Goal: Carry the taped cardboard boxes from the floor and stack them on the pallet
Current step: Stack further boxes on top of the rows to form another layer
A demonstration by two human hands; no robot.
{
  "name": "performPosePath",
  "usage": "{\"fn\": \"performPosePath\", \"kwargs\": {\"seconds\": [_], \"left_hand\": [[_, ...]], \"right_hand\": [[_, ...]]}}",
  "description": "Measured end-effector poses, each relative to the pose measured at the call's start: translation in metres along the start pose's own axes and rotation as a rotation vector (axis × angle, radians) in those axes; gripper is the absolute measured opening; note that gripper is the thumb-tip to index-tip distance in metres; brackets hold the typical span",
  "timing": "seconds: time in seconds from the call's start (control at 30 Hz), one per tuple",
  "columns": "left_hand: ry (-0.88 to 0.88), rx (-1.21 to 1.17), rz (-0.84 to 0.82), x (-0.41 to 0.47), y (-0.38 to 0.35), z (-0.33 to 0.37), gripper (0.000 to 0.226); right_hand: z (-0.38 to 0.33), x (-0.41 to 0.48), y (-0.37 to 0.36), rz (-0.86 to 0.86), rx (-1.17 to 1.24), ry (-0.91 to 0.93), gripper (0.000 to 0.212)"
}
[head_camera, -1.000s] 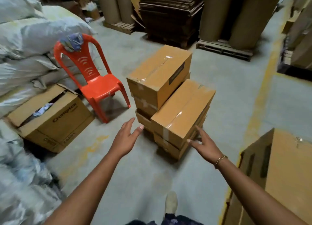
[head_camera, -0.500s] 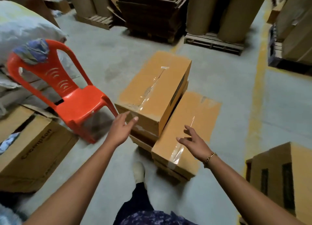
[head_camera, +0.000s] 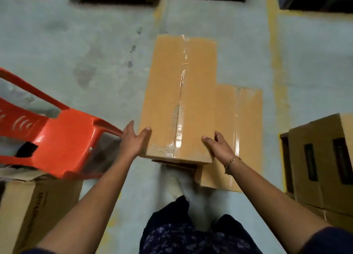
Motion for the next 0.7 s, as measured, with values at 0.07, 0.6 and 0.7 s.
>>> {"fn": "performPosePath", "kwargs": {"seconds": [0.07, 0.6, 0.7], "left_hand": [[0.064, -0.12, -0.094, 0.01, -0.011, -0.014, 0.091], [-0.173, -0.264, -0.163, -0.007, -0.041, 0.064, 0.065], [-0.27, -0.239, -0.212, -0.032, -0.06, 0.101, 0.068]], "right_hand": [[0.0, 0.006, -0.009, 0.031, 0.056, -0.042, 0.087], [0.018, -0.031, 0.049, 0.257, 0.305, 0.067, 0.102], [0.05, -0.058, 0.083, 0.306, 0.385, 0.099, 0.103]]}}
Point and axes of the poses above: each hand's wrist, its own x-axis towards the middle knuckle, its own y-axis out of the back of the hand, z = x × y, the point moved 10 cm from there along x, towards the middle knuckle, and after that the axes turned 14 degrees about -y, right-handed, at the moved point
